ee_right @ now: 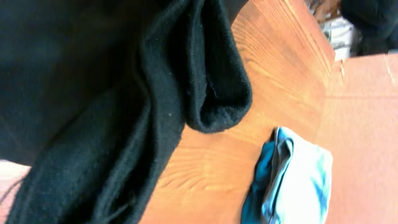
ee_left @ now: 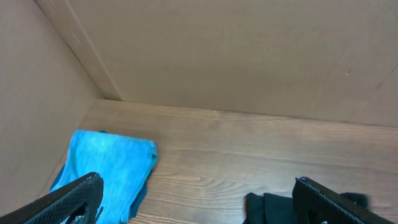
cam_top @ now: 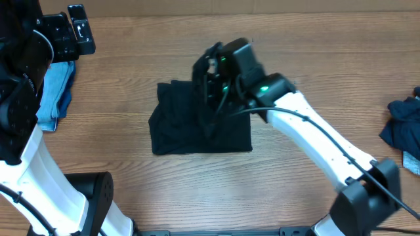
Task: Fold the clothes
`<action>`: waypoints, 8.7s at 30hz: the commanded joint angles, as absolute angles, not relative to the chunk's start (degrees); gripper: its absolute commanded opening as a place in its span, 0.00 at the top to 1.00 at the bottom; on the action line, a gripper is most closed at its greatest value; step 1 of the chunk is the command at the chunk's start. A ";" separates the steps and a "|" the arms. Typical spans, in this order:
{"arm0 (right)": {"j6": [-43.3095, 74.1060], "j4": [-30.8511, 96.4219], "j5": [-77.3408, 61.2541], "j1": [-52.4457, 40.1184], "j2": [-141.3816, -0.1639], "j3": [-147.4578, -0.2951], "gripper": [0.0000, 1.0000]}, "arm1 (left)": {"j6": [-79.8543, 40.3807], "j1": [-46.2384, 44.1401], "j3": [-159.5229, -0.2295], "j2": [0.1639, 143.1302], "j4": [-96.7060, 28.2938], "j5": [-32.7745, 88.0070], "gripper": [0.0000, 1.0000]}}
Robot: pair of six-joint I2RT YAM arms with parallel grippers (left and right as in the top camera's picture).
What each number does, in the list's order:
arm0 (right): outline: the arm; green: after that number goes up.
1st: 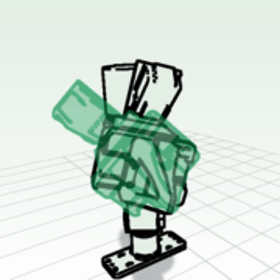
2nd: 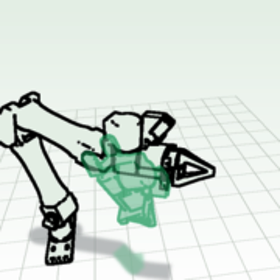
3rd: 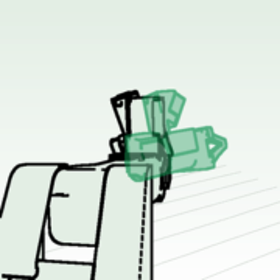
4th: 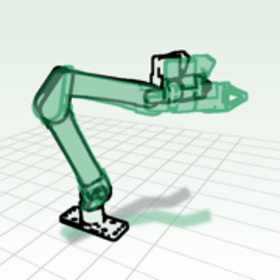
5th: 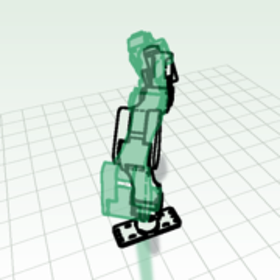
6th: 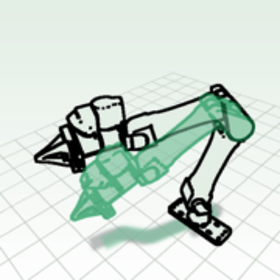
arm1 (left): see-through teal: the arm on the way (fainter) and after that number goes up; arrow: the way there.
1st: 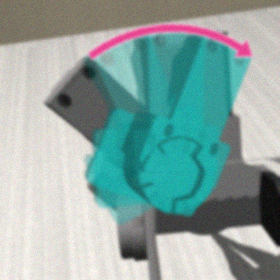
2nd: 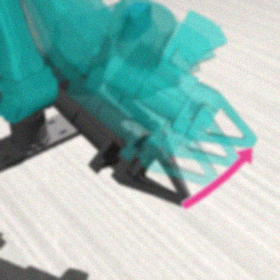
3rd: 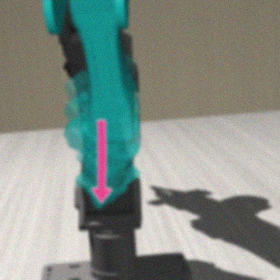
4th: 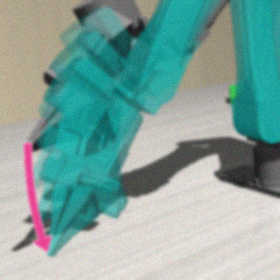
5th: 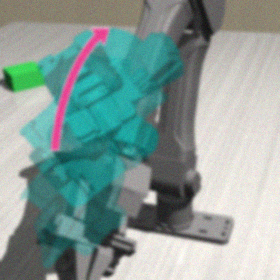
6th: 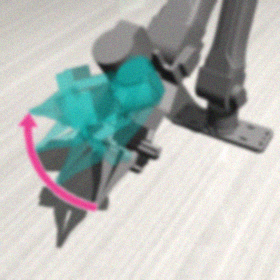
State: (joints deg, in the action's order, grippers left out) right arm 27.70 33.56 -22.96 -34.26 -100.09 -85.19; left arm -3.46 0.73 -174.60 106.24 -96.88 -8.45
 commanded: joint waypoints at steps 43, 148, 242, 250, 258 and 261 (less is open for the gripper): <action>30.65 17.12 -32.73 -39.48 -114.04 -86.61 0.52 | -3.86 0.71 -174.54 106.17 -96.77 -9.17 0.00; -2.00 56.99 -37.30 -8.01 -121.12 -89.25 0.34 | -3.86 0.71 -174.54 106.19 -96.77 -9.17 0.00; 9.87 54.13 -33.04 -10.24 -129.86 -89.21 0.83 | -3.86 0.71 -174.54 106.19 -96.79 -9.17 0.00; 8.71 56.95 -18.72 -7.27 -123.61 -89.45 0.91 | -3.86 0.71 -174.54 106.19 -96.79 -9.17 0.00; 8.78 61.14 -13.65 -2.74 -122.65 -91.98 0.93 | -3.86 0.71 -174.54 106.21 -96.79 -9.17 0.00; 8.78 63.18 -13.74 -1.85 -122.21 -93.78 0.93 | -3.86 0.71 -174.54 106.21 -96.77 -9.17 0.00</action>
State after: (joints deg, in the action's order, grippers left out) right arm 9.08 62.06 -17.12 -2.98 -124.66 -90.78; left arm -3.46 0.73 -174.60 106.24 -96.88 -8.45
